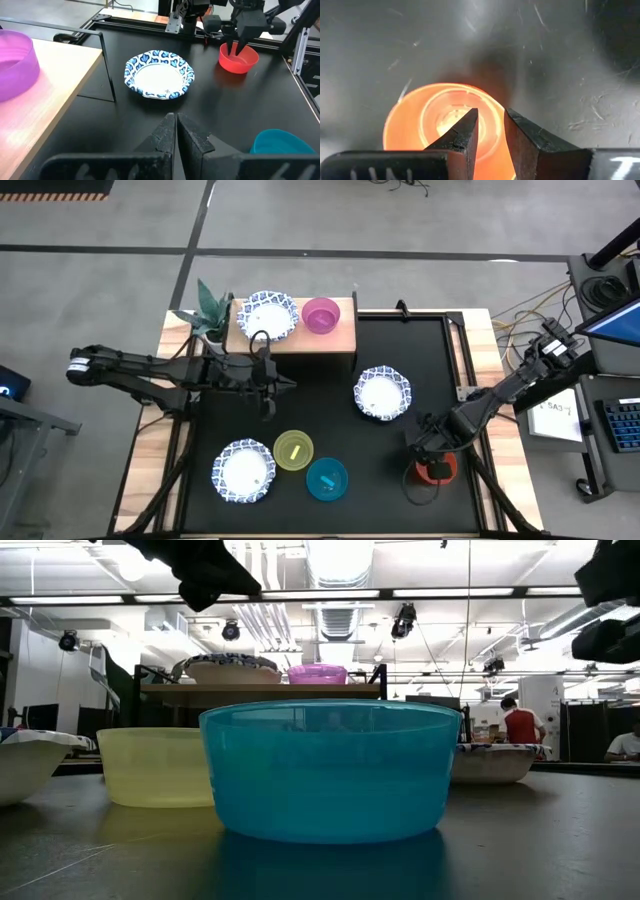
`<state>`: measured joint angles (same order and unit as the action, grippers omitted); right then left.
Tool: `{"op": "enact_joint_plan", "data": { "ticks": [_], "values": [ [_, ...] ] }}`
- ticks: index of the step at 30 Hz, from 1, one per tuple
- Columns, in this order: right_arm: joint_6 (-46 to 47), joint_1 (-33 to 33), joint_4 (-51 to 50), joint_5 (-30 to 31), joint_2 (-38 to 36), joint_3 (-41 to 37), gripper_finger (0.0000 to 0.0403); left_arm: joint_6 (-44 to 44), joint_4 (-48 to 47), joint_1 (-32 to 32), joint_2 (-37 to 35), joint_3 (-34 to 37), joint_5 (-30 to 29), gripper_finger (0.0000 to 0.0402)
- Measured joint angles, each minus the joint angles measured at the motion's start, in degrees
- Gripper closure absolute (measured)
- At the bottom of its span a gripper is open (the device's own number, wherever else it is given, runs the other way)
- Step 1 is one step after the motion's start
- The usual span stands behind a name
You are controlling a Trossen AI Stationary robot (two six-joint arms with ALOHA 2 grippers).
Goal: Place and stack bowls onto a shelf
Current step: Stack the orange bowl on top of the purple bowl on the shelf
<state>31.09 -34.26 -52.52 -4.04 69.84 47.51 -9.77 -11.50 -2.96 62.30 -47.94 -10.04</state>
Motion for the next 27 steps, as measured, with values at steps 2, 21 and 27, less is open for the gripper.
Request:
{"op": "enact_joint_plan", "data": {
  "ticks": [2,21,27],
  "values": [
    [-0.03,-0.86,-0.28,-0.48,0.99,0.0,0.0319,-0.01,0.01,0.0,0.0,0.0,0.0,0.0402],
    [-2.69,-1.6,-4.99,-3.81,4.59,4.82,0.0279,0.01,0.03,0.0,0.2,-0.02,-0.02,0.0402],
    [-6.03,-1.71,-7.29,0.64,4.44,9.86,0.0335,0.17,0.05,0.0,0.28,-0.02,-0.02,0.0402]
  ]
}}
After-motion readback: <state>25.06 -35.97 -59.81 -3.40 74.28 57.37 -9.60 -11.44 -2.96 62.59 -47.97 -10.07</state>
